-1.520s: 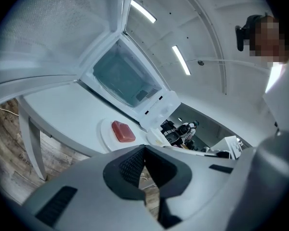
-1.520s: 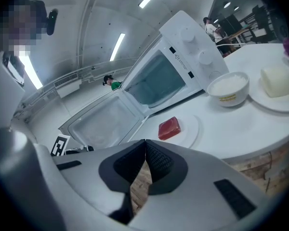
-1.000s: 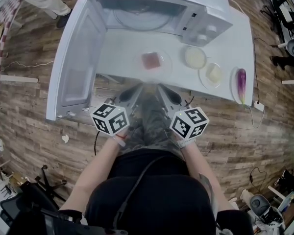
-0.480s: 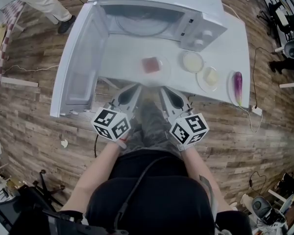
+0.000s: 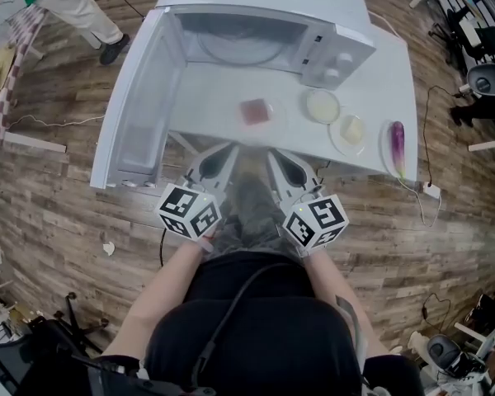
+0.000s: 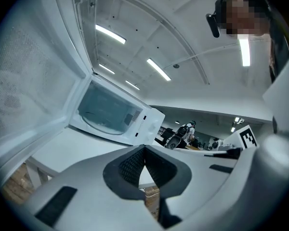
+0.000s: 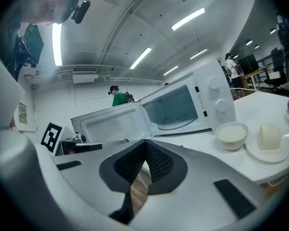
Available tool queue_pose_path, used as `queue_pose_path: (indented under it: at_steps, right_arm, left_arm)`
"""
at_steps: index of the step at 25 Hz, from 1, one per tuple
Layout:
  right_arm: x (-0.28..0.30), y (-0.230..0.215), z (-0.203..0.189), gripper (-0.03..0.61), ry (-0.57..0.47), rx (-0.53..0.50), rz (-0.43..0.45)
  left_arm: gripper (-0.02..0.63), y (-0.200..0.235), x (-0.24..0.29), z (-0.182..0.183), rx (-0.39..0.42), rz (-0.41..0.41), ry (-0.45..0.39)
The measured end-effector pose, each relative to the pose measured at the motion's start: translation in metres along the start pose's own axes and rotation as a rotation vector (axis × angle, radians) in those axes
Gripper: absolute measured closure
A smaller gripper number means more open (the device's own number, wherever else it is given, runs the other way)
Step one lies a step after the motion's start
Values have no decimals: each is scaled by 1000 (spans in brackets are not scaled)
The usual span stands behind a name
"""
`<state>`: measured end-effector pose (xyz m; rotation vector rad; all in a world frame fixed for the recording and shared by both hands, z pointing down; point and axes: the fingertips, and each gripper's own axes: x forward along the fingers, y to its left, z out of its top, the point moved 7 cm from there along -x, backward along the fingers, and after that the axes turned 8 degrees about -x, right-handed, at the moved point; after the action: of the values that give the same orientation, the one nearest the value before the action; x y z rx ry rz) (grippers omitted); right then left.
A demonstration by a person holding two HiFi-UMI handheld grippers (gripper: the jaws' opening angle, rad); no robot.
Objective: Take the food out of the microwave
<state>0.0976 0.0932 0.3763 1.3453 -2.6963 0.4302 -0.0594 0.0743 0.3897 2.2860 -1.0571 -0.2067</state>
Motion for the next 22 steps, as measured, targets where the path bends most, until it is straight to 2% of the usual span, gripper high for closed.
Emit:
queue_pose_path:
  at_steps: [8,22]
  right_arm:
    - [-4,10,2,558,-8,-25,9]
    - [0,1,-3,558,10,11,-9]
  left_arm:
    - [603,-6,-8,0,15,-9,-10]
    - [603,1,-3,-5,-3,17,21]
